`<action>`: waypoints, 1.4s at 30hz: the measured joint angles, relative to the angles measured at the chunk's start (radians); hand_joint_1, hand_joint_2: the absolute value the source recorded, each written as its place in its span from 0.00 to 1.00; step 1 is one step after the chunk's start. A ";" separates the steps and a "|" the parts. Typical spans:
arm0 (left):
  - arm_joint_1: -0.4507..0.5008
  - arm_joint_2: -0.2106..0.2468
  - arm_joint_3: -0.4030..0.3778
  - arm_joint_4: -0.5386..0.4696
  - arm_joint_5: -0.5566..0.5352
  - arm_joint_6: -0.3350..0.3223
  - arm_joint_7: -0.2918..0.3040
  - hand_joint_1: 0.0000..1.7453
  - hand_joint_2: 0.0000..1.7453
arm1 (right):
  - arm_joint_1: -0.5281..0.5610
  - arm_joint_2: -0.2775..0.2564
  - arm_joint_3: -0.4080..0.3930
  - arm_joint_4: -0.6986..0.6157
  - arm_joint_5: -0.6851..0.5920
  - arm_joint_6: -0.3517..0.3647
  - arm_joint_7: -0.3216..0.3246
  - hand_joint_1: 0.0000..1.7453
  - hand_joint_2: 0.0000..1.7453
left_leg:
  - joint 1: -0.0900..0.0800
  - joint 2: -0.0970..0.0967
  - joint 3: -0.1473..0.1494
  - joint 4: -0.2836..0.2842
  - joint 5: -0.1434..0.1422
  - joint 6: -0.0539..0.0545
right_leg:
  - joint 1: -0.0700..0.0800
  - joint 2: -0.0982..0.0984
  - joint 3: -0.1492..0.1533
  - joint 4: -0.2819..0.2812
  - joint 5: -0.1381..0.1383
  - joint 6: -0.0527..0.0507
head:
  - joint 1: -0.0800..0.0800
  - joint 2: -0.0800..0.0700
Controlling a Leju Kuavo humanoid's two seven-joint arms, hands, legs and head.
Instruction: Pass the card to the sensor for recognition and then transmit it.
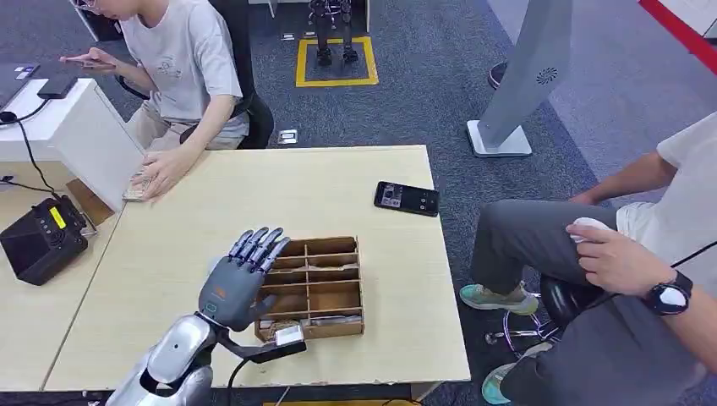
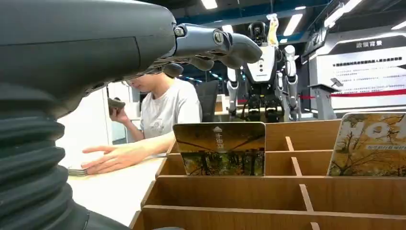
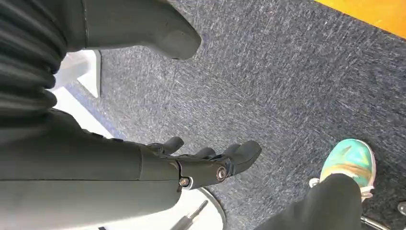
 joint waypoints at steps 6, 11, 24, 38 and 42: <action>-0.008 -0.010 0.000 0.008 0.024 -0.004 -0.005 0.00 1.00 | 0.000 0.000 0.005 0.000 0.000 -0.002 -0.008 0.00 1.00 | 0.000 0.000 0.000 0.000 0.000 0.000 | 0.000 0.000 0.000 0.000 0.000 0.000 | 0.000 0.000; -0.014 -0.020 0.000 0.014 0.072 -0.007 -0.019 0.00 1.00 | -0.001 0.000 0.011 0.000 0.000 -0.002 -0.006 0.00 1.00 | 0.000 0.000 0.000 0.000 0.000 0.000 | 0.000 0.000 0.000 0.000 0.000 0.000 | 0.000 0.000; -0.017 -0.048 0.000 0.014 0.122 -0.014 -0.045 0.00 1.00 | -0.001 0.000 0.018 0.000 0.000 -0.002 0.001 0.00 1.00 | 0.000 0.000 0.000 0.000 0.000 0.000 | 0.000 0.000 0.000 0.000 0.000 0.000 | 0.000 0.000; -0.031 -0.063 0.000 0.019 0.136 -0.034 -0.048 0.00 1.00 | -0.003 0.000 0.024 0.000 0.000 -0.002 -0.005 0.00 1.00 | 0.000 0.000 0.000 0.000 0.000 0.000 | 0.000 0.000 0.000 0.000 0.000 0.000 | 0.000 0.000; -0.036 -0.064 0.000 0.035 0.131 -0.034 -0.042 0.00 1.00 | -0.005 0.002 0.025 0.000 0.000 -0.002 -0.004 0.00 1.00 | 0.000 0.000 0.000 0.000 0.000 0.000 | 0.000 0.000 0.000 0.000 0.000 0.000 | 0.000 0.000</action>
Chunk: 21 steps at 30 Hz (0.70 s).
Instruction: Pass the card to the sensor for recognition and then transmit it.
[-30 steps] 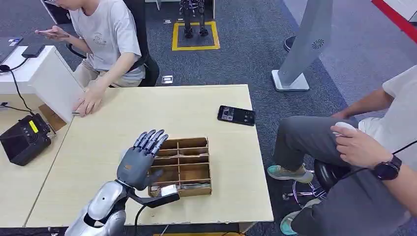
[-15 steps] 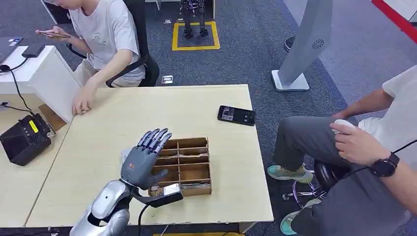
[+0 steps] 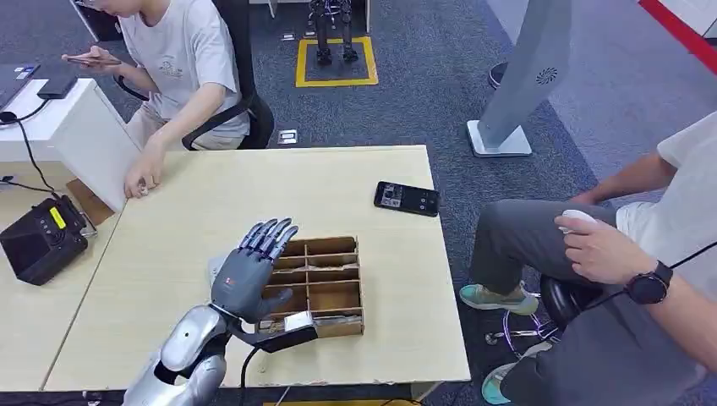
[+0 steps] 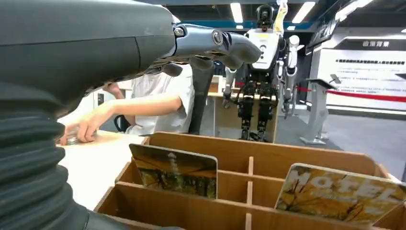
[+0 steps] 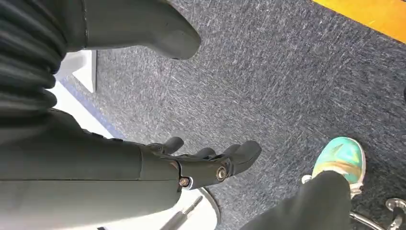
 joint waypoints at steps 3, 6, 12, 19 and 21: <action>-0.008 -0.002 0.000 0.015 0.000 0.000 0.006 0.00 1.00 | -0.001 0.000 0.002 0.000 0.000 0.000 0.003 0.00 1.00 | 0.000 0.000 0.000 0.000 0.000 0.000 | 0.000 0.000 0.000 0.000 0.000 0.000 | 0.000 0.000; -0.017 -0.007 0.000 0.030 0.000 0.000 0.008 0.00 1.00 | -0.001 0.000 0.003 0.000 0.000 0.000 0.004 0.00 1.00 | 0.000 0.000 0.000 0.000 0.000 0.000 | 0.000 0.000 0.000 0.000 0.000 0.000 | 0.000 0.000; -0.029 -0.008 0.000 0.054 0.000 0.001 0.012 0.00 1.00 | -0.002 0.000 0.010 0.000 0.000 0.000 0.003 0.00 1.00 | 0.000 0.000 0.000 0.000 0.000 0.000 | 0.000 0.000 0.000 0.000 0.000 0.000 | 0.000 0.000; -0.030 -0.008 0.000 0.073 0.000 0.002 0.018 0.00 1.00 | -0.002 0.000 0.016 0.000 0.000 0.000 0.000 0.00 1.00 | 0.000 0.000 0.000 0.000 0.000 0.000 | 0.000 0.000 0.000 0.000 0.000 0.000 | 0.000 0.000; -0.031 -0.008 0.000 0.075 0.000 0.002 0.018 0.00 1.00 | -0.002 0.001 0.016 0.000 0.000 0.000 0.000 0.00 1.00 | 0.000 0.000 0.000 0.000 0.000 0.000 | 0.000 0.000 0.000 0.000 0.000 0.000 | 0.000 0.000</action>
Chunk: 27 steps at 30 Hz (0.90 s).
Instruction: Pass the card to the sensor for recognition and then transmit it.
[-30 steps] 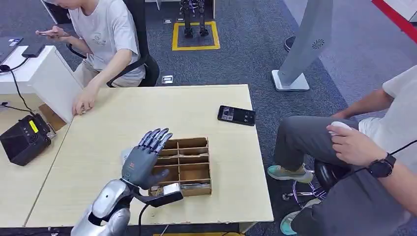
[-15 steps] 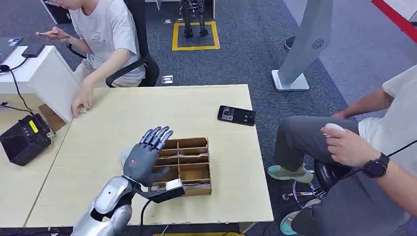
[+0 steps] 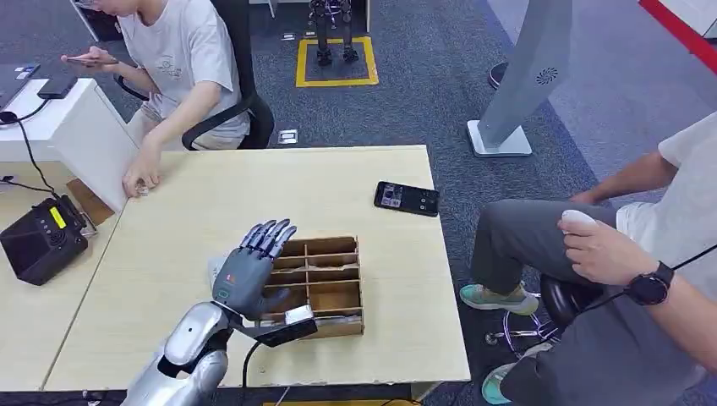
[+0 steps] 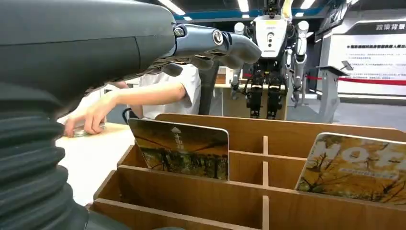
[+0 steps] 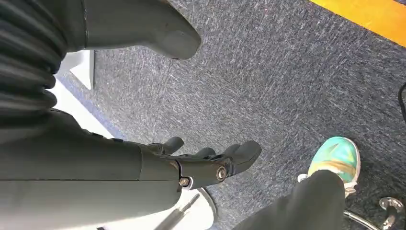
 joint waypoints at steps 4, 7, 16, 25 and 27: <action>-0.001 0.000 0.000 0.003 0.001 0.002 0.000 0.00 1.00 | 0.000 0.000 0.000 0.000 0.000 0.000 -0.001 0.00 1.00 | 0.000 0.000 0.000 0.000 0.000 0.000 | 0.000 0.000 0.000 0.000 0.000 0.000 | 0.000 0.000; -0.003 -0.002 0.000 0.005 0.003 0.002 0.000 1.00 1.00 | 0.000 0.000 0.000 0.000 0.000 0.000 -0.001 0.00 1.00 | 0.000 0.000 0.000 0.000 0.000 0.000 | 0.000 0.000 0.000 0.000 0.000 0.000 | 0.000 0.000; -0.009 -0.006 0.002 0.006 0.035 -0.012 -0.019 1.00 1.00 | -0.002 0.000 0.001 0.000 0.000 -0.008 -0.001 0.00 1.00 | 0.000 0.000 0.000 0.000 0.000 0.000 | 0.000 0.000 0.000 0.000 0.000 0.000 | 0.000 0.000; -0.028 -0.007 0.002 0.006 0.035 -0.015 -0.021 1.00 1.00 | -0.003 0.000 0.002 0.000 0.000 -0.007 -0.005 0.00 1.00 | 0.000 0.000 0.000 0.000 0.000 0.000 | 0.000 0.000 0.000 0.000 0.000 0.000 | 0.000 0.000; -0.033 -0.007 0.002 0.006 0.036 -0.020 -0.021 1.00 1.00 | -0.003 0.000 0.002 0.000 0.000 -0.008 -0.008 0.00 1.00 | 0.000 0.000 0.000 0.000 0.000 0.000 | 0.000 0.000 0.000 0.000 0.000 0.000 | 0.000 0.000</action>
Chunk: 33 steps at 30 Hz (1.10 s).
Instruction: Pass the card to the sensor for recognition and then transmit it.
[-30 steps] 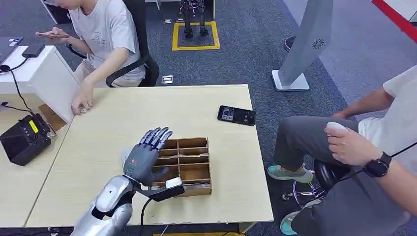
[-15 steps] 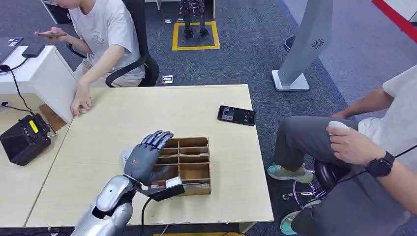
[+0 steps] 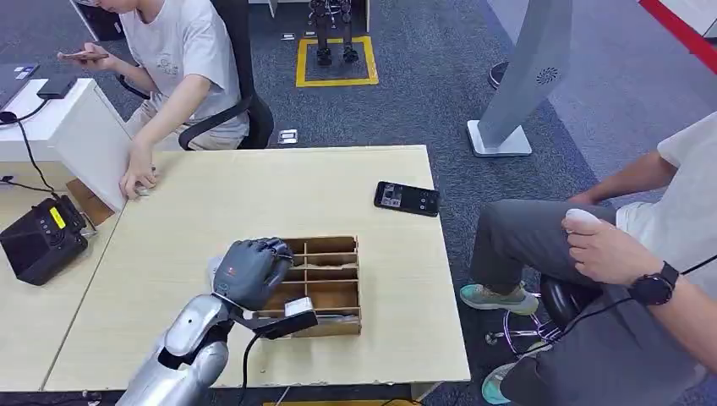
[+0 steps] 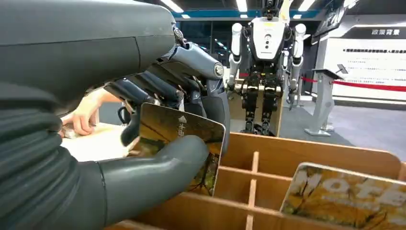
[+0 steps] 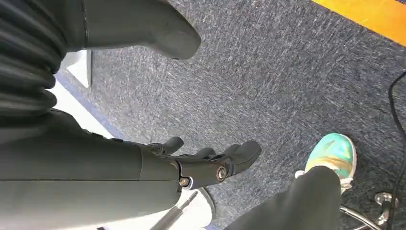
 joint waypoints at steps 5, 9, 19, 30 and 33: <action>-0.001 0.000 0.000 0.000 0.006 -0.005 0.000 1.00 1.00 | 0.000 0.000 0.000 0.000 0.000 0.000 -0.008 0.00 1.00 | 0.000 0.000 0.000 0.000 0.000 0.000 | 0.000 0.000 0.000 0.000 0.000 0.000 | 0.000 0.000; -0.001 0.000 0.000 0.000 0.010 -0.007 0.000 1.00 1.00 | 0.000 0.000 0.000 0.000 0.000 -0.001 -0.018 0.00 1.00 | 0.000 0.000 0.000 0.000 0.000 0.000 | 0.000 0.000 0.000 0.000 0.000 0.000 | 0.000 0.000; -0.017 0.045 0.047 -0.083 0.196 -0.029 -0.050 1.00 1.00 | -0.001 0.000 0.000 0.000 -0.001 -0.008 -0.027 0.00 1.00 | 0.000 0.000 0.000 0.000 0.000 0.000 | 0.000 0.000 0.000 0.000 0.000 0.000 | 0.000 0.000; -0.120 0.256 0.250 -0.449 0.642 -0.239 -0.095 1.00 1.00 | 0.011 0.000 -0.022 0.000 -0.004 -0.014 0.011 0.00 1.00 | 0.002 0.000 -0.002 0.000 0.002 -0.002 | 0.002 0.001 -0.001 0.001 0.001 -0.001 | 0.000 0.000; -0.172 0.319 0.308 -0.527 0.752 -0.298 -0.055 1.00 1.00 | 0.018 0.001 -0.029 0.000 -0.005 -0.013 0.013 0.00 1.00 | 0.002 0.000 -0.002 0.000 0.002 -0.002 | 0.002 0.000 -0.002 0.001 0.001 -0.001 | 0.000 0.000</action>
